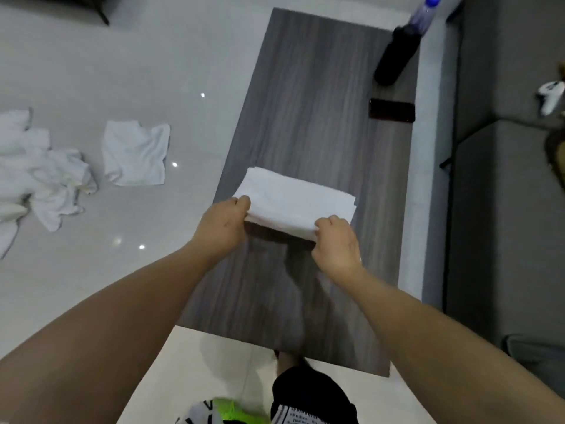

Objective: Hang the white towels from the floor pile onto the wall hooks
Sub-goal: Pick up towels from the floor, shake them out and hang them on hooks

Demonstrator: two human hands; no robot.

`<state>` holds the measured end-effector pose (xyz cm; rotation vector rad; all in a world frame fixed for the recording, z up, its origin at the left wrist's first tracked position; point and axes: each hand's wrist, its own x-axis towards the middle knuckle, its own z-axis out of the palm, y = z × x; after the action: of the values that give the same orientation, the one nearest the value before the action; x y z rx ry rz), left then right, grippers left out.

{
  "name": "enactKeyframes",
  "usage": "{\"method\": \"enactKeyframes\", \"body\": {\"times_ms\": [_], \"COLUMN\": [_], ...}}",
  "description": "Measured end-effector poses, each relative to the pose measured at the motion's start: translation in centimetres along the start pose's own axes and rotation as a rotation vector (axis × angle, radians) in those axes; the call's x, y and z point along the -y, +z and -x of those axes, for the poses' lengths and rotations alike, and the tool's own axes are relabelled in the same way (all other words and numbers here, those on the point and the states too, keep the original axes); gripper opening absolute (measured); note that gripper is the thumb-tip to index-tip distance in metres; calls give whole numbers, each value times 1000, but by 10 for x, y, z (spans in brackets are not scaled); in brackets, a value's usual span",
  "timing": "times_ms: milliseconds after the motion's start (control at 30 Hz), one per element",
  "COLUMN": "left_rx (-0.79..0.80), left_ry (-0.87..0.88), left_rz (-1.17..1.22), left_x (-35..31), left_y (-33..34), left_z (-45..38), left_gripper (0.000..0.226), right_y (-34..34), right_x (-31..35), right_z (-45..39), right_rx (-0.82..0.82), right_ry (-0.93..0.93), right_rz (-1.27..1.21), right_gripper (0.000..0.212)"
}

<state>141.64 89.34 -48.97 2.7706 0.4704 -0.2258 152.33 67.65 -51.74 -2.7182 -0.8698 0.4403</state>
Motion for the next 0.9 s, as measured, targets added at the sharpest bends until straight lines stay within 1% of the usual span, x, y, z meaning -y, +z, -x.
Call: {"method": "enactKeyframes", "body": {"times_ms": [67, 133, 200, 267, 367, 500, 633, 700, 767, 800, 900], "left_rx": [-110, -235, -356, -477, -639, -836, -1025, -1071, -1108, -1113, -1154], "left_ry": [-44, -63, -103, -171, -222, -299, -418, -526, -593, -639, -822], "left_rz": [14, 11, 11, 11, -36, -97, -127, -189, -240, -267, -356], "left_x": [1, 5, 15, 30, 60, 113, 165, 191, 209, 218, 245], "left_y": [-51, -96, -143, -187, -246, -317, -369, -390, -405, -411, -419], "left_z": [14, 31, 63, 105, 178, 299, 434, 510, 568, 600, 714], "left_gripper": [22, 16, 9, 11, 13, 13, 12, 12, 12, 11, 10], "right_y": [-45, -87, -125, -158, -201, -243, -257, -253, -247, -240, -210], "right_x": [29, 63, 105, 156, 237, 361, 491, 559, 610, 637, 734], "right_z": [-5, -6, 3, 19, 48, 100, 167, 205, 234, 250, 314], "right_rx": [-103, -184, -266, -363, -460, -572, -623, -621, -621, -610, -502], "right_ry": [-59, -113, -191, -281, -416, -682, -923, -1036, -1117, -1170, -1328], "right_rz": [10, 8, 17, 19, 23, 3, -70, -134, -192, -214, -272], "right_gripper": [20, 13, 14, 15, 20, 19, 14, 15, 15, 15, 17]}}
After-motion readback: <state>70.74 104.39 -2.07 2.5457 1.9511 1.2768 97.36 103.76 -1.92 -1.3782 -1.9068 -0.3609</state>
